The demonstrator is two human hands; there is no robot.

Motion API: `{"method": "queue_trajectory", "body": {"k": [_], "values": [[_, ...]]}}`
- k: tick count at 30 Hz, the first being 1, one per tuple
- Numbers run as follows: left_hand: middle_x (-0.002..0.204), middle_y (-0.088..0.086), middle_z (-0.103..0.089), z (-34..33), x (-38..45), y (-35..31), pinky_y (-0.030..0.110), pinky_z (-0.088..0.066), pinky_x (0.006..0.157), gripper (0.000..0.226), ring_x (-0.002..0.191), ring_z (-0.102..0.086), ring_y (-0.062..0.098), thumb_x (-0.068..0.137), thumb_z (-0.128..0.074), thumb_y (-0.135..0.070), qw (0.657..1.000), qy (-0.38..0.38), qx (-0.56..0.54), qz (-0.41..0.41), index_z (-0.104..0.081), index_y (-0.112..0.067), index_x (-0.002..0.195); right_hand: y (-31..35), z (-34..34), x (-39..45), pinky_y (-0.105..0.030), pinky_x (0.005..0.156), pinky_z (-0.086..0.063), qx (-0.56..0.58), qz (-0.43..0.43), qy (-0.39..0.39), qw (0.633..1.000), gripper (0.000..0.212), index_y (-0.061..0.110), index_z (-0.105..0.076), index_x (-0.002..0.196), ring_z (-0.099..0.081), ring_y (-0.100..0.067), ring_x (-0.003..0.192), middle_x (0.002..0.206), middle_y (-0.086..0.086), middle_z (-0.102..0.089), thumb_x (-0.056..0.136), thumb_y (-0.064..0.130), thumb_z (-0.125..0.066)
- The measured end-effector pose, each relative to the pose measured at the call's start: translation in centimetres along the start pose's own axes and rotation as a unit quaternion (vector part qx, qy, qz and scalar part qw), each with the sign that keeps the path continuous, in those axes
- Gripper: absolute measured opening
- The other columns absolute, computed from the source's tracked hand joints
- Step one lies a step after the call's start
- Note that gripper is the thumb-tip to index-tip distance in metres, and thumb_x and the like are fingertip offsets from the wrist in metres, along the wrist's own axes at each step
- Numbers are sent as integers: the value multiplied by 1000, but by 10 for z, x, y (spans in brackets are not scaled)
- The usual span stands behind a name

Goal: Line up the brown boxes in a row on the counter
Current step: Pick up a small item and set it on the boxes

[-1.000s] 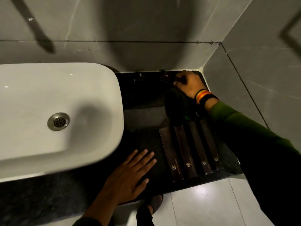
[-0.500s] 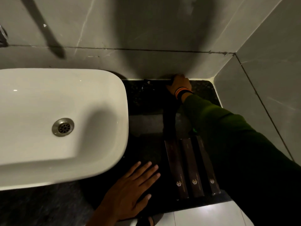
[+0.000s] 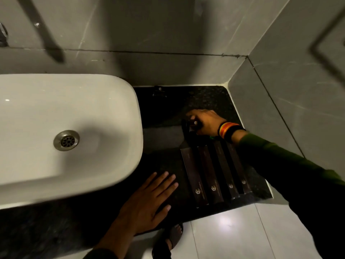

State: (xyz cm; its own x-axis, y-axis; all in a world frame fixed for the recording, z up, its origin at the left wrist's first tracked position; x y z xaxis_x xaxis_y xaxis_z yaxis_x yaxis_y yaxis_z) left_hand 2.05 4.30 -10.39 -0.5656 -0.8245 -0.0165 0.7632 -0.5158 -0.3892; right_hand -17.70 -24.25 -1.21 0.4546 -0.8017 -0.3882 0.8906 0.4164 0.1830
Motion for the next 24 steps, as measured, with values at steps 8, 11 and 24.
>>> {"method": "queue_trajectory", "body": {"k": [8, 11, 24], "values": [[182, -3, -15, -1, 1, -1, 48, -8, 131, 68, 169, -6, 21, 110, -46, -47, 1000, 0, 6, 6, -28, -24, 172, 6, -12, -15, -44, 105, -44, -40, 30, 14, 999, 81, 25, -48, 140, -56, -25, 127, 135, -2, -60, 66, 26, -83], [182, -3, -15, -1, 1, 0, 49, -9, 131, 68, 169, -7, 21, 110, -46, -47, 1000, -1, 5, 6, -28, -25, 172, 7, -12, -18, -42, 103, -45, -51, 35, 14, 998, 77, 26, -51, 136, -58, -25, 123, 130, -2, -61, 66, 26, -82], [182, -4, -14, -5, 0, 1, 47, -7, 132, 69, 169, -4, 18, 110, -44, -49, 1000, -5, 11, 11, -25, -26, 173, 13, 27, 2, -33, 104, -45, 21, 43, -26, 999, 69, 19, -56, 136, -59, -25, 122, 131, -6, -61, 73, 30, -82]]}}
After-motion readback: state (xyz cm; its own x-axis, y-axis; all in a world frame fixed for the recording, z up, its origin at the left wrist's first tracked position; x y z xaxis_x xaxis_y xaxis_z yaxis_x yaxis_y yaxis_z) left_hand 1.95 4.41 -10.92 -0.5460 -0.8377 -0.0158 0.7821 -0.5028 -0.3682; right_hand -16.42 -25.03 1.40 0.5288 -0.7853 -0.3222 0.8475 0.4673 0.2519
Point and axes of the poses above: each hand's wrist, its own x-axis towards the middle knuckle, its own z-axis out of the back of the hand, y = z × x, the point moved 3 cm from there along x, towards the middle knuckle
